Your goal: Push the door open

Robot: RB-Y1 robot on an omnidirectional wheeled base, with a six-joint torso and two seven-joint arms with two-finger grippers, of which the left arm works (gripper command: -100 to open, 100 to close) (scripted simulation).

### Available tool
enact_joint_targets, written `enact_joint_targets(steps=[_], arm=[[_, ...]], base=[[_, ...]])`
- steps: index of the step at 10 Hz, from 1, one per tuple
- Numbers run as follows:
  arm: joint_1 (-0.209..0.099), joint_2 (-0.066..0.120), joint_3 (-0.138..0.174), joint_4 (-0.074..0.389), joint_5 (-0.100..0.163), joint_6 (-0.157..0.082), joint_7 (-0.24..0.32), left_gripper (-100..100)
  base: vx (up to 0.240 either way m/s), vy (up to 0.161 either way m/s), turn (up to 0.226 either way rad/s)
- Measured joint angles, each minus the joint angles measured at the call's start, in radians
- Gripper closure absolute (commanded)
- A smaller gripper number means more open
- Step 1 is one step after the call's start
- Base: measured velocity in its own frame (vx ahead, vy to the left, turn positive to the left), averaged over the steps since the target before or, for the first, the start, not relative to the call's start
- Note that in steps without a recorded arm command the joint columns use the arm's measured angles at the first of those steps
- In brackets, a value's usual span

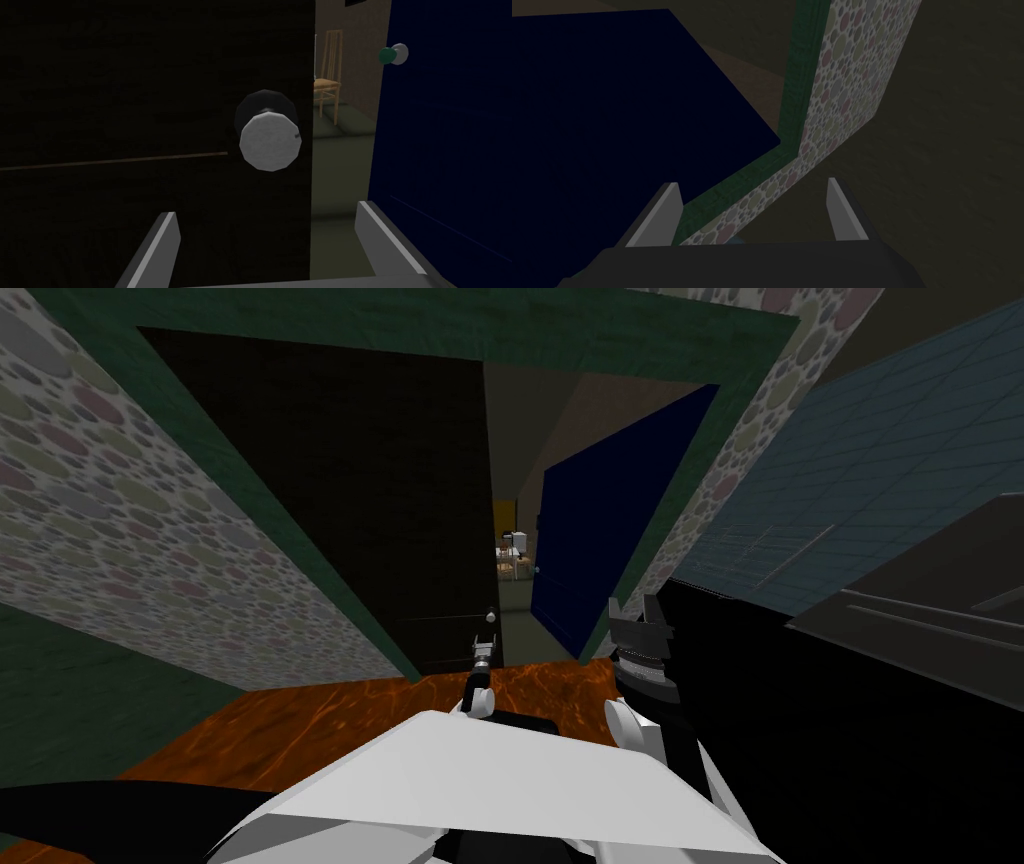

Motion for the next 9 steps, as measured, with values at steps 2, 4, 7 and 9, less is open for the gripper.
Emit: enact_joint_targets(steps=[2, 4, 7, 9], arm=[[-0.018, 0.022, 0.002, 0.035, 0.001, -0.012, 0.009, -100], [-0.024, 0.044, 0.005, 0.043, 0.004, -0.016, 0.017, -100], [-0.025, 0.037, 0.010, 0.044, 0.007, -0.014, 0.020, -100], [-0.023, 0.010, 0.013, 0.041, 0.009, -0.012, 0.024, -100]], base=[[0.147, 0.026, -0.023], [0.196, 0.040, -0.020], [0.185, 0.029, -0.016], [0.116, 0.015, -0.025]])
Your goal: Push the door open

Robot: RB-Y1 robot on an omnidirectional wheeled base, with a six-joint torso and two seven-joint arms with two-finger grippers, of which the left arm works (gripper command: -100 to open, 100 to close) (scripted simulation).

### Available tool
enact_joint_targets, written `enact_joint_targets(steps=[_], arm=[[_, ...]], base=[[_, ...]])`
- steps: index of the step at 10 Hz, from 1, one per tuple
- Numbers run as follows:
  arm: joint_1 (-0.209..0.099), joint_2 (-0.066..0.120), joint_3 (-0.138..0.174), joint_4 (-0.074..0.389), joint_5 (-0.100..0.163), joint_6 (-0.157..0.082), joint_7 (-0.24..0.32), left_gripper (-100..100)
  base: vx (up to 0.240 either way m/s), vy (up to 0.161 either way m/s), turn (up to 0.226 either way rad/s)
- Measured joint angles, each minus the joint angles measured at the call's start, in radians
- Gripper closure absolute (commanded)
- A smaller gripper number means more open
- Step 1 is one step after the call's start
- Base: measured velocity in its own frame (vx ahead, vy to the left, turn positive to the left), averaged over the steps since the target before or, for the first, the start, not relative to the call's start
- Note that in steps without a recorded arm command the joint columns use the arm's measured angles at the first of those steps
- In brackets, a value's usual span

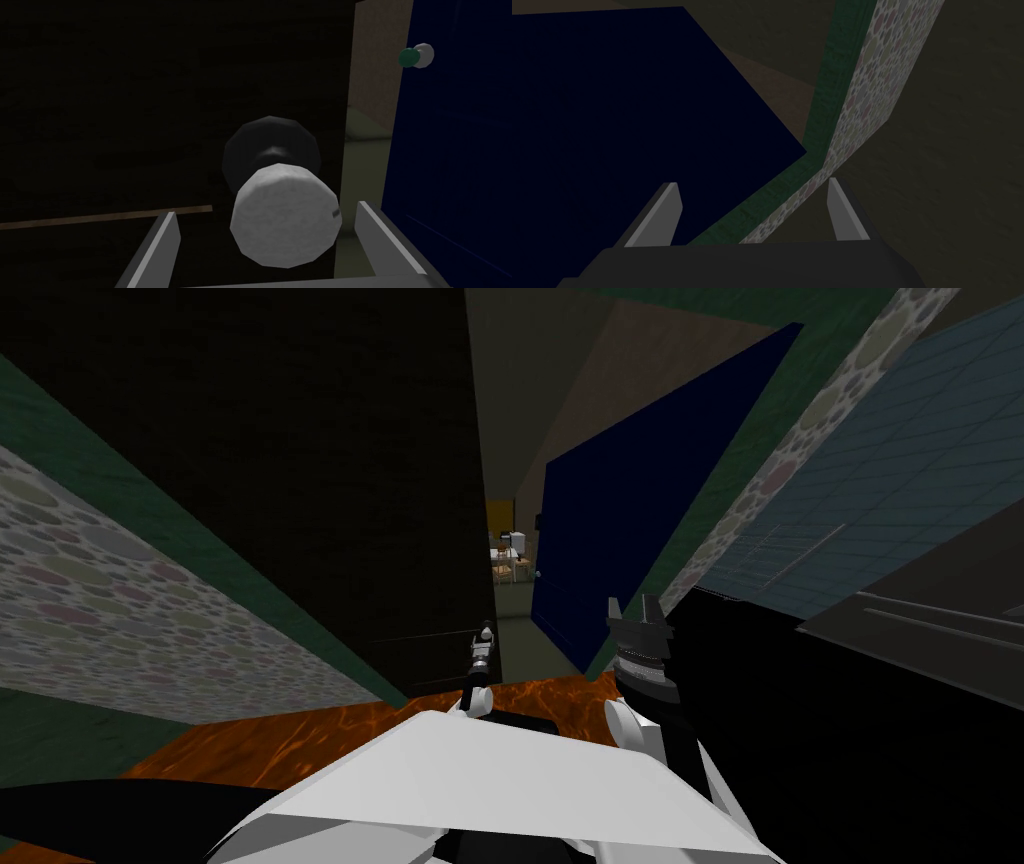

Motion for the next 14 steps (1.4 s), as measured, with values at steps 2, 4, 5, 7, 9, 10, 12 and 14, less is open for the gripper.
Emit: enact_joint_targets(steps=[2, 4, 5, 7, 9, 10, 12, 14], arm=[[-0.002, -0.004, -0.003, -0.002, -0.001, 0.002, 0.000, 100], [-0.002, -0.002, -0.002, -0.001, -0.001, 0.003, 0.000, 100], [-0.001, -0.002, -0.003, 0.001, -0.001, 0.003, 0.000, 100], [0.000, -0.002, -0.003, 0.002, -0.001, 0.004, 0.000, 100], [0.008, 0.010, 0.011, 0.010, 0.017, -0.004, 0.000, 100], [0.023, 0.015, 0.018, -0.017, 0.024, 0.007, -0.013, 100], [0.031, 0.030, 0.038, -0.020, 0.045, -0.010, -0.017, 100], [0.036, 0.040, 0.069, -0.038, 0.074, -0.004, -0.037, 100]], base=[[-0.015, -0.008, -0.012], [-0.015, -0.003, 0.002], [-0.007, 0.000, -0.002], [0.050, -0.007, -0.074], [0.121, -0.014, -0.056], [0.136, -0.028, -0.121], [0.167, -0.009, -0.083], [0.185, 0.007, -0.111]])
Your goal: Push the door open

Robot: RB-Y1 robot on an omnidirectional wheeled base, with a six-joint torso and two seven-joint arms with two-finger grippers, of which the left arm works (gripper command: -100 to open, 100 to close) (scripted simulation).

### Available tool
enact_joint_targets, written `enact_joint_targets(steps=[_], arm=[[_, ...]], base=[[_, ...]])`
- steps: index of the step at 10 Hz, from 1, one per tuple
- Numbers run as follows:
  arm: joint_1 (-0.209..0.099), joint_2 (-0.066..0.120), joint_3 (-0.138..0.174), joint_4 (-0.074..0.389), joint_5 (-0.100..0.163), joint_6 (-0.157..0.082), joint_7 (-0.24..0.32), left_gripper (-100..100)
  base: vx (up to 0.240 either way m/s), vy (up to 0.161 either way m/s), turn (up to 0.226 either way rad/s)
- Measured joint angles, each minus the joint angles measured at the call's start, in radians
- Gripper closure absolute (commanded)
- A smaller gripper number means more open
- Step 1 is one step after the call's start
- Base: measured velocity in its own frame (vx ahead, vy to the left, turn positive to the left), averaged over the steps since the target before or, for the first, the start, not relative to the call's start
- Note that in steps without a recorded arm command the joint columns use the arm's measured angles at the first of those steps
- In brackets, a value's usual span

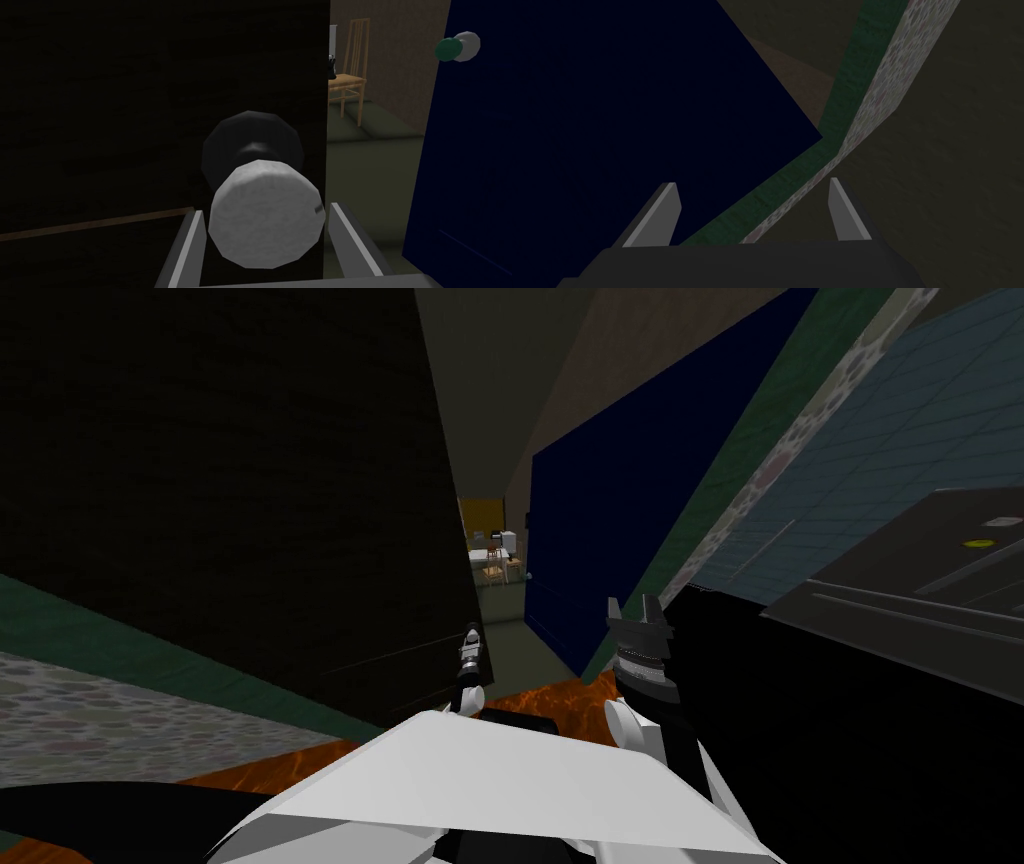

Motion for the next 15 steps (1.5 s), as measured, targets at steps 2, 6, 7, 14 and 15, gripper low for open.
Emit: enact_joint_targets(steps=[2, 6, 7, 14, 15], arm=[[0.017, 0.015, 0.028, -0.018, 0.030, -0.011, -0.010, 100], [0.067, 0.029, 0.074, -0.090, 0.074, -0.008, -0.046, 100], [0.061, 0.031, 0.075, -0.084, 0.075, -0.011, -0.044, 100], [0.080, 0.046, 0.135, -0.080, 0.135, -0.038, -0.053, 100], [0.085, 0.052, 0.148, -0.095, 0.148, -0.028, -0.063, 100]], base=[[0.179, 0.029, -0.109], [0.100, -0.002, -0.045], [-0.002, -0.001, -0.018], [0.097, 0.009, -0.071], [0.115, 0.025, -0.065]])
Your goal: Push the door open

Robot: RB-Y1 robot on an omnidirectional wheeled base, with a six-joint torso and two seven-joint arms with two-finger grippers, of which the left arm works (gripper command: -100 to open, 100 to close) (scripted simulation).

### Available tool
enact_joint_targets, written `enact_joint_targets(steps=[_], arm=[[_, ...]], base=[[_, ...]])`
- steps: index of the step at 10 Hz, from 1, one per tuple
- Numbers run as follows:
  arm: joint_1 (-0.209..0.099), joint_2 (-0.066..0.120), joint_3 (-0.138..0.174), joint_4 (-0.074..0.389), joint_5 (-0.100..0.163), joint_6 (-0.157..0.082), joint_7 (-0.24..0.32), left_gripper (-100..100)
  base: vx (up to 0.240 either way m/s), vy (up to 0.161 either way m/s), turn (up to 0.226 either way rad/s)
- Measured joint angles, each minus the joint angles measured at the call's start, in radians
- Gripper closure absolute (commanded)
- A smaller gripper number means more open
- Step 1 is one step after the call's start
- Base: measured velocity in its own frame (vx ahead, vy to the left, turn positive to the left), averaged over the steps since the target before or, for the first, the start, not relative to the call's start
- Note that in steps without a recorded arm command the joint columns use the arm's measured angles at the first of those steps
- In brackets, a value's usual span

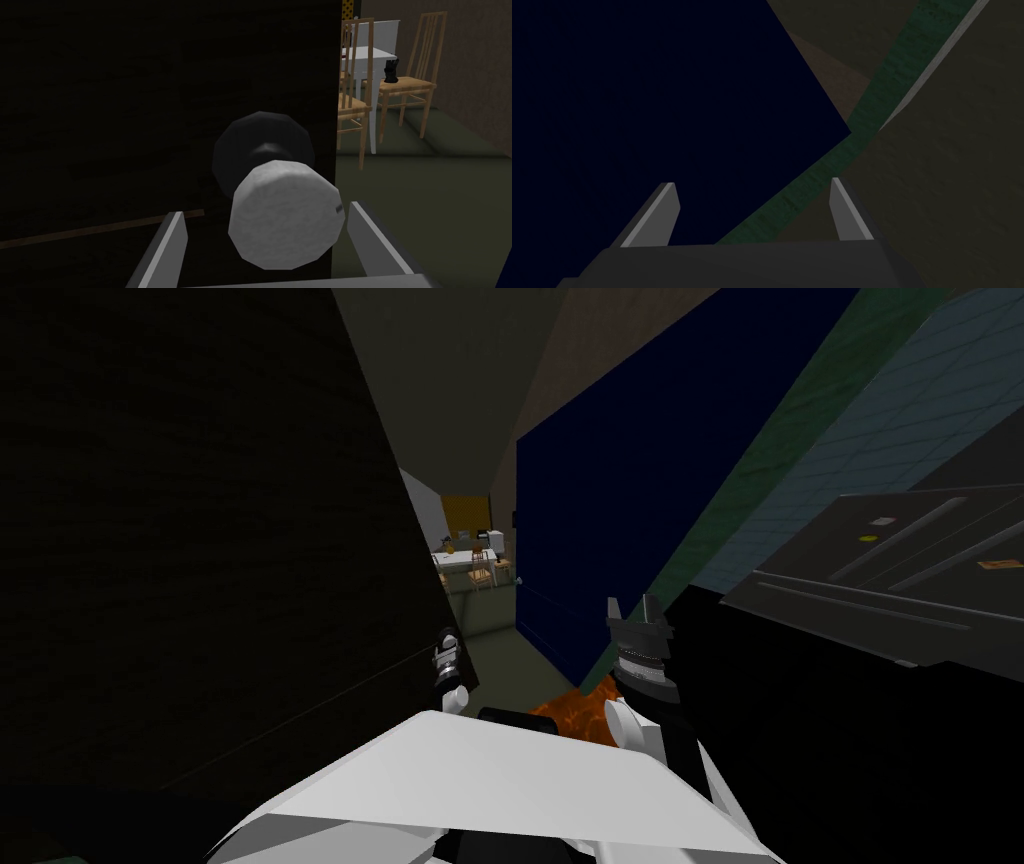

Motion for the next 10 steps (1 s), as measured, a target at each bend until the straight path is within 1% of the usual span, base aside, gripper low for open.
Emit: enact_joint_targets(steps=[1, 2, 3, 4, 5, 7, 8, 9, 10], arm=[[-0.002, 0.002, 0.008, 0.009, 0.007, -0.012, 0.003, 100], [0.046, -0.007, 0.020, -0.056, 0.021, -0.005, -0.018, 100], [0.038, -0.005, 0.028, -0.045, 0.029, -0.009, -0.023, 100], [0.021, 0.000, 0.032, -0.023, 0.030, -0.019, -0.016, 100], [0.032, -0.001, 0.038, -0.027, 0.038, -0.028, -0.012, 100], [0.039, -0.002, 0.061, -0.027, 0.060, -0.032, -0.022, 100], [0.035, 0.001, 0.070, -0.018, 0.069, -0.037, -0.021, 100], [0.038, 0.002, 0.082, -0.027, 0.080, -0.035, -0.027, 100], [0.062, -0.005, 0.091, -0.064, 0.089, -0.031, -0.042, 100]], base=[[0.149, 0.024, -0.122], [0.103, 0.023, -0.030], [0.033, 0.011, -0.006], [0.073, 0.000, -0.091], [0.096, 0.015, -0.074], [0.098, 0.025, -0.056], [0.106, 0.019, -0.062], [0.105, 0.014, -0.063], [0.129, 0.021, -0.072]])
